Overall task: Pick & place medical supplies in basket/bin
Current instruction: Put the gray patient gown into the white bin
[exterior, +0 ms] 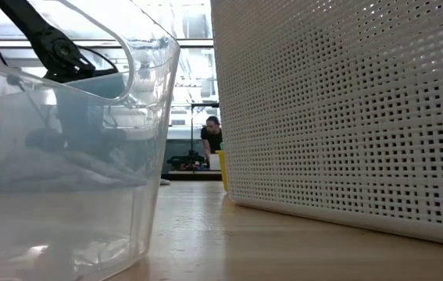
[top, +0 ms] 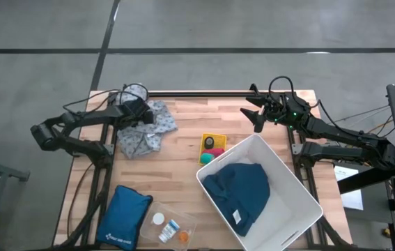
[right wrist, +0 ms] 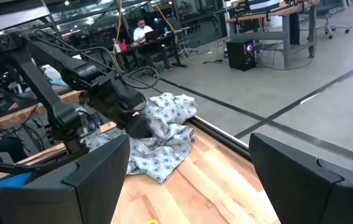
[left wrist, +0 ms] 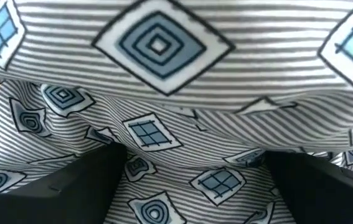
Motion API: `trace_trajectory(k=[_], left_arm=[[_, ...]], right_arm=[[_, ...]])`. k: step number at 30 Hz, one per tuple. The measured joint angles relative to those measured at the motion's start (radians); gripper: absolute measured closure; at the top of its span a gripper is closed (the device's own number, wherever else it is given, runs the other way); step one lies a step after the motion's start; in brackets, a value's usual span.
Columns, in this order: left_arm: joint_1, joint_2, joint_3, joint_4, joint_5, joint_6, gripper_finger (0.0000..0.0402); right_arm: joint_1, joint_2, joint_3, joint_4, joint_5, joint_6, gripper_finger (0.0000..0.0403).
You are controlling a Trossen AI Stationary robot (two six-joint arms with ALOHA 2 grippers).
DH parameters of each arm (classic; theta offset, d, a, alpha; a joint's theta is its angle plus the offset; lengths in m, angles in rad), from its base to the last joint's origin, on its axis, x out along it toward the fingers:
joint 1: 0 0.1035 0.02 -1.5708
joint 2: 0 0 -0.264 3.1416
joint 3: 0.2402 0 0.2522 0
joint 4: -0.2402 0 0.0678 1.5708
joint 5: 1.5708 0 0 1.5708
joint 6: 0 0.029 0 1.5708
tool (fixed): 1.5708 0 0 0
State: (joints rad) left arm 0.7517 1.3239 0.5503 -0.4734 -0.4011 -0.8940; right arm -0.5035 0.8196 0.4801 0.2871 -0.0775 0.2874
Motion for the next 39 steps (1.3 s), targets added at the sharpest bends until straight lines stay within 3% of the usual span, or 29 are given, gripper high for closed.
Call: trace_trajectory(k=[8, 18, 25, 39], left_arm=[[0.002, -0.007, 0.028, 0.008, 0.071, -0.014, 0.0005], [0.001, -0.106, 0.082, 0.092, 0.141, 0.181, 0.0005], [0.001, -0.13, 0.085, 0.109, 0.255, 0.208, 0.0005], [-0.004, 0.053, 0.087, 0.153, 0.286, 0.21, 0.0004]], right_arm=[[0.0, 0.0, 0.0, 0.0, 0.0, 0.0, 0.0078], [0.0, 0.0, 0.0, 0.0, 0.0, 0.0, 0.0078], [0.0, 0.0, 0.0, 0.0, 0.0, 0.0, 0.0078], [0.0, 0.0, 0.0, 0.0, 0.0, 0.0, 0.0078]])
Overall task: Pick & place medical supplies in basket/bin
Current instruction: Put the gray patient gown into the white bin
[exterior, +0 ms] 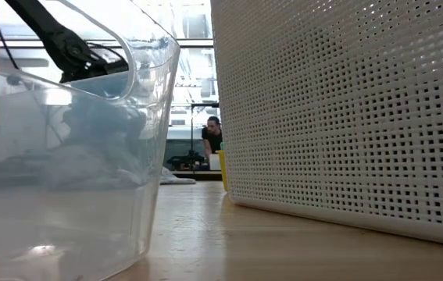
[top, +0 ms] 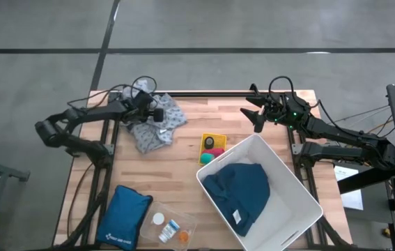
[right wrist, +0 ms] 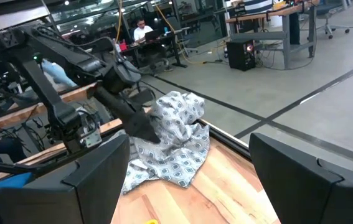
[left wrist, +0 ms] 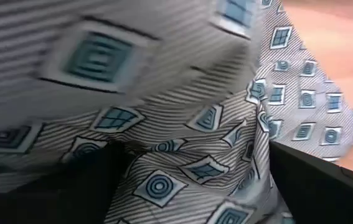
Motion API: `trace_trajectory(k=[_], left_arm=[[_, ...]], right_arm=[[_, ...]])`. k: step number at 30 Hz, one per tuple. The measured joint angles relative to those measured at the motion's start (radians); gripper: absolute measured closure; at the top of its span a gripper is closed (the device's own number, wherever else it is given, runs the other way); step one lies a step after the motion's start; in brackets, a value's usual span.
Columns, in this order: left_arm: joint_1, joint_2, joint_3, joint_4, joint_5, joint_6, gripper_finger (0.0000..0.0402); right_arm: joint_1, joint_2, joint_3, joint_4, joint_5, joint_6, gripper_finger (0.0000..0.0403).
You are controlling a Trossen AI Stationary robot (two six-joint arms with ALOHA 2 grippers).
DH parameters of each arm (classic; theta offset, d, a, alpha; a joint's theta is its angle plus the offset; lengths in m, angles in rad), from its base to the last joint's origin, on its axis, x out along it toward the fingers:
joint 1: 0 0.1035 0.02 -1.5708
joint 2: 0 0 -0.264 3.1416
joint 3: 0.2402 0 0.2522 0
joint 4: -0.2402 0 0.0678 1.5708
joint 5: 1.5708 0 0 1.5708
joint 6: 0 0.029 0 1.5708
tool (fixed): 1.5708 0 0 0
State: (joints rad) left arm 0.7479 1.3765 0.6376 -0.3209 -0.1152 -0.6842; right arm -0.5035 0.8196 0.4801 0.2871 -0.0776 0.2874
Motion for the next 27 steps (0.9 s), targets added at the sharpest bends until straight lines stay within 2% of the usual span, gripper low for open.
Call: trace_trajectory(k=[9, 17, 22, 27], left_arm=[[-0.002, 0.108, 0.004, 0.028, -0.024, 0.013, 0.0004], [-0.003, 0.119, 0.005, -0.039, -0.081, 0.06, 0.001], [-0.001, 0.112, 0.005, -0.045, -0.083, 0.027, 0.0028], [0.0, 0.103, 0.003, -0.057, -0.083, -0.025, 0.0063]], right_arm=[[0.0, 0.0, 0.0, 0.0, 0.0, 0.0, 0.0078], [0.0, 0.0, 0.0, 0.0, 0.0, 0.0, 0.0078], [0.0, 0.0, 0.0, 0.0, 0.0, 0.0, 0.0078], [0.0, 0.0, 0.0, 0.0, 0.0, 0.0, 0.0078]])
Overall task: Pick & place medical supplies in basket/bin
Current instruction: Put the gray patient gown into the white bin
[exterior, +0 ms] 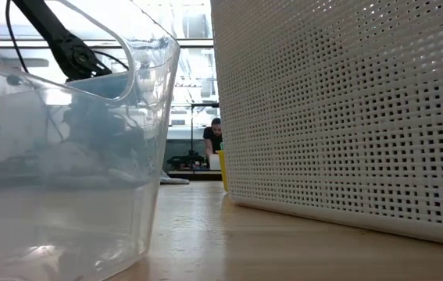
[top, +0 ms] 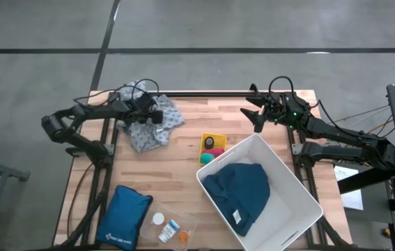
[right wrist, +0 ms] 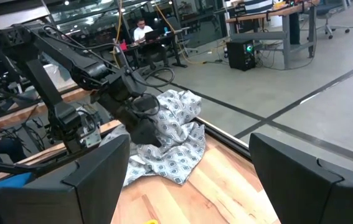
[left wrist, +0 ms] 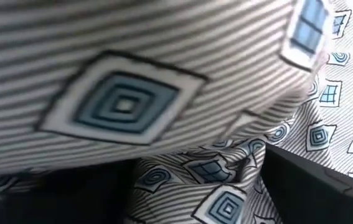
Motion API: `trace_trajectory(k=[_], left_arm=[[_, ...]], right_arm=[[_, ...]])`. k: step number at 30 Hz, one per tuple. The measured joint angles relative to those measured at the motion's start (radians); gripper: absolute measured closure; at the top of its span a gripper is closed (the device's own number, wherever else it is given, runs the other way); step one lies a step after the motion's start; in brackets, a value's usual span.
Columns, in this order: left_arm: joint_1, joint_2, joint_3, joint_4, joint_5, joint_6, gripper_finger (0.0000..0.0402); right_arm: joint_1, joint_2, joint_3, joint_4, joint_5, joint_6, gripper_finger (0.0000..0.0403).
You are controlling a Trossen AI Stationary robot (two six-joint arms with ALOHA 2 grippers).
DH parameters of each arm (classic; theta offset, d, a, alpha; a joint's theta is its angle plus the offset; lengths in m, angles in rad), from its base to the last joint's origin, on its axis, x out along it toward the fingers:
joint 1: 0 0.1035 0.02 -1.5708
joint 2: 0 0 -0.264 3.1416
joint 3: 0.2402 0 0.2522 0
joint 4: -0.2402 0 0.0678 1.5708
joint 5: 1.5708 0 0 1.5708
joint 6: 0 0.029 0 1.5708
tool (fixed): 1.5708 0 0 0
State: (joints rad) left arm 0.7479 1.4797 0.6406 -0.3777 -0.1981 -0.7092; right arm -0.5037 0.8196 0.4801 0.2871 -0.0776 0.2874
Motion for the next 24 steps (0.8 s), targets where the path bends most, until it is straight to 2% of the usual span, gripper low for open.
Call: trace_trajectory(k=[6, 18, 24], left_arm=[[0.001, -0.005, -0.002, -0.008, 0.015, -0.002, 0.0127], [0.001, -0.004, -0.004, -0.02, 0.048, -0.01, 0.0281], [0.0, -0.004, -0.005, -0.02, 0.053, -0.01, 0.0338]], right_arm=[[0.0, 0.0, 0.0, 0.0, 0.0, 0.0, 0.0078], [0.0, 0.0, 0.0, 0.0, 0.0, 0.0, 0.0078], [0.0, 0.0, 0.0, 0.0, 0.0, 0.0, 0.0078]])
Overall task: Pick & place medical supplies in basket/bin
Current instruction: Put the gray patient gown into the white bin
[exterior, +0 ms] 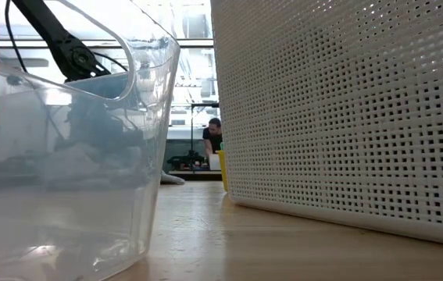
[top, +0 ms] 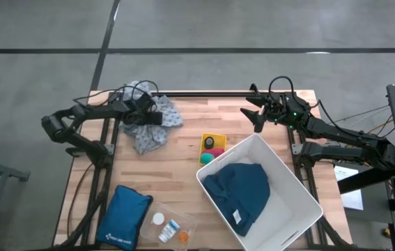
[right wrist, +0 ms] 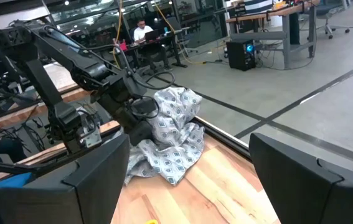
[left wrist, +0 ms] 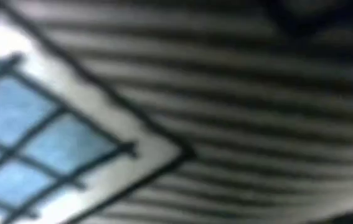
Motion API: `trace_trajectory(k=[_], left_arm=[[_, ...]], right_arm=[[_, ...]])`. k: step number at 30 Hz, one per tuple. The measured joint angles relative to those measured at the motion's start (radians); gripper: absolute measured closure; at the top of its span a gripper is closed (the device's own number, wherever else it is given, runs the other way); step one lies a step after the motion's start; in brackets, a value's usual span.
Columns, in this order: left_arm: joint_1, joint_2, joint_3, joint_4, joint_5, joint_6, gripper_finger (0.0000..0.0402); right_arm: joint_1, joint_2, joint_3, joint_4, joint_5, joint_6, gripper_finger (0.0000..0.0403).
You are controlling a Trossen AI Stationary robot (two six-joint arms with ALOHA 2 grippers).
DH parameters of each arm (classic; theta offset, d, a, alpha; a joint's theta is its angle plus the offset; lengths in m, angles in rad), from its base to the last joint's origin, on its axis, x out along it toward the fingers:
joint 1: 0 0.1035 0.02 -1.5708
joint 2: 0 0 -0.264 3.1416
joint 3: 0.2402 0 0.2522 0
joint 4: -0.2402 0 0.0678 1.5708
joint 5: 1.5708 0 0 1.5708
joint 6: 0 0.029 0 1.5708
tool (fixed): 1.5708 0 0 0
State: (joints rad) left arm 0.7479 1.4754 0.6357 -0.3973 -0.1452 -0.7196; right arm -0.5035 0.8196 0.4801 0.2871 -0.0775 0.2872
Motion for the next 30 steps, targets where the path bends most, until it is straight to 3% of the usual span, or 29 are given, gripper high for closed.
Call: trace_trajectory(k=[8, 18, 22, 30], left_arm=[[0.0, 0.0, 0.0, 0.0, -0.001, -0.025, 0.0383], [-0.001, -0.012, -0.001, -0.002, 0.021, -0.01, 0.0387], [-0.001, -0.076, -0.004, -0.018, 0.095, 0.006, 0.0378], [-0.015, -0.28, 0.049, -0.005, 0.09, 0.128, 0.0364]], right_arm=[[0.0, 0.0, 0.0, 0.0, 0.0, 0.0, 0.0078], [0.0, 0.0, 0.0, 0.0, 0.0, 0.0, 0.0078], [0.0, 0.0, 0.0, 0.0, 0.0, 0.0, 0.0078], [0.0, 0.0, 0.0, 0.0, 0.0, 0.0, 0.0078]])
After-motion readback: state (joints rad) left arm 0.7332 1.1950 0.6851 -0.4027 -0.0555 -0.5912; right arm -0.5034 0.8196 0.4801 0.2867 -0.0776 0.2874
